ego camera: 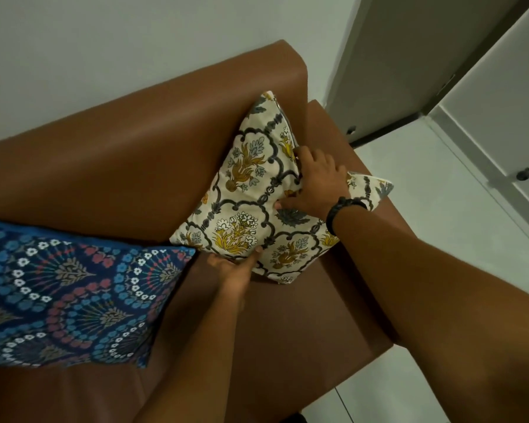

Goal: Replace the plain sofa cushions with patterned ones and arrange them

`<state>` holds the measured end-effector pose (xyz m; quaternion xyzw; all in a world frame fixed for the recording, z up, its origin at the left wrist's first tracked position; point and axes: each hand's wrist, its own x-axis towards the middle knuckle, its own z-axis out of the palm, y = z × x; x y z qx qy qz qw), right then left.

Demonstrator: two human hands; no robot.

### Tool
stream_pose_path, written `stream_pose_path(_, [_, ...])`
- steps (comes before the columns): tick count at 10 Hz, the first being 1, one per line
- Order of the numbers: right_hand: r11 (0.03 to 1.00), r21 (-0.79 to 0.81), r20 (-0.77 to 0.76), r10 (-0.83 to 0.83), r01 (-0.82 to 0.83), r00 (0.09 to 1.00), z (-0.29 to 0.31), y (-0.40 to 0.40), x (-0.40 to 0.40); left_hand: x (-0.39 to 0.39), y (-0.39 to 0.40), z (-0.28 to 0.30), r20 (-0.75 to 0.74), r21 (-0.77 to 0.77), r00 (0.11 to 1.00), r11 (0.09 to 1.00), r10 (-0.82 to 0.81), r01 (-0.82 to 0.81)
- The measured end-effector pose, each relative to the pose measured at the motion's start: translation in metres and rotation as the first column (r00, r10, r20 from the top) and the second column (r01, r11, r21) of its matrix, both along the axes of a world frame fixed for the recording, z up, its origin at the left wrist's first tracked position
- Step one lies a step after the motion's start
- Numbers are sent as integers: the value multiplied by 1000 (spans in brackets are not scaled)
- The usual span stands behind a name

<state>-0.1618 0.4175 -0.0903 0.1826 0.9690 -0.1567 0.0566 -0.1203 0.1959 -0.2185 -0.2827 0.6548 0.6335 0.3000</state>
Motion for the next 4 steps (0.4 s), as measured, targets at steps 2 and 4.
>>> stream_pose_path(2, [1000, -4, 56, -2, 2, 998, 18, -10, 13, -11, -24, 58, -107, -220, 985, 970, -133, 107])
stream_pose_path(4, [995, 54, -136, 93, -87, 986, 98, -52, 9, -45, -85, 198, -468, -676, 721, 732, -511, 80])
